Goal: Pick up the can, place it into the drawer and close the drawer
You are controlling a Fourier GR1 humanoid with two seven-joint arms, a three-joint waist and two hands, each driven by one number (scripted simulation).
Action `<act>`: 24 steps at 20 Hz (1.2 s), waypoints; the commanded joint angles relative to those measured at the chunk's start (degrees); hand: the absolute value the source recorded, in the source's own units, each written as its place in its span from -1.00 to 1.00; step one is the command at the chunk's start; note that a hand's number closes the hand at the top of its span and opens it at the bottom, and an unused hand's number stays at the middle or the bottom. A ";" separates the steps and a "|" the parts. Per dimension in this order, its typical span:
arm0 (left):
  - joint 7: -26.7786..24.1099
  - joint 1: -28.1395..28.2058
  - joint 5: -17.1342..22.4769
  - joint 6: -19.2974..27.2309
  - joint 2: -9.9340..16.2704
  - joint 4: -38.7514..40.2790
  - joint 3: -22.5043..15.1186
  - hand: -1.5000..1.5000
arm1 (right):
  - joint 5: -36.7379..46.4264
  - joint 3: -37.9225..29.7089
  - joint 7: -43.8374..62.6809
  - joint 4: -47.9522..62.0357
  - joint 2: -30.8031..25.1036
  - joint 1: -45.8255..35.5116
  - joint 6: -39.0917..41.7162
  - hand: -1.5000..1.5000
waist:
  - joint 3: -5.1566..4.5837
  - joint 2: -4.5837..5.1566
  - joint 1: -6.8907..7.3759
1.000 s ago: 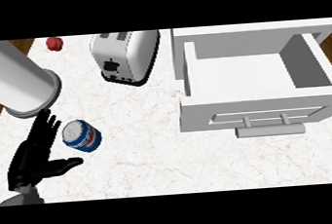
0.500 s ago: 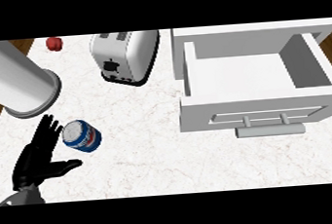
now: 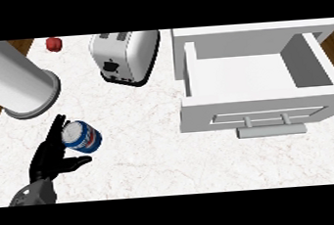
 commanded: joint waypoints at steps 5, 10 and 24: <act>-0.26 -2.97 2.62 -0.19 -1.29 3.02 0.13 -1.00 | -0.69 0.42 2.17 -2.41 1.85 0.43 -0.36 -1.00 | 0.02 -0.09 0.21; -2.55 -5.42 3.73 -4.22 -0.91 8.33 0.54 1.00 | -2.94 0.45 1.00 -3.23 1.90 3.66 1.42 -1.00 | 0.01 -0.08 0.01; 4.41 -6.44 7.23 1.49 -9.34 -6.97 -2.70 1.00 | -0.26 3.31 0.88 -2.70 1.91 2.26 -2.50 -1.00 | 0.09 -0.30 0.79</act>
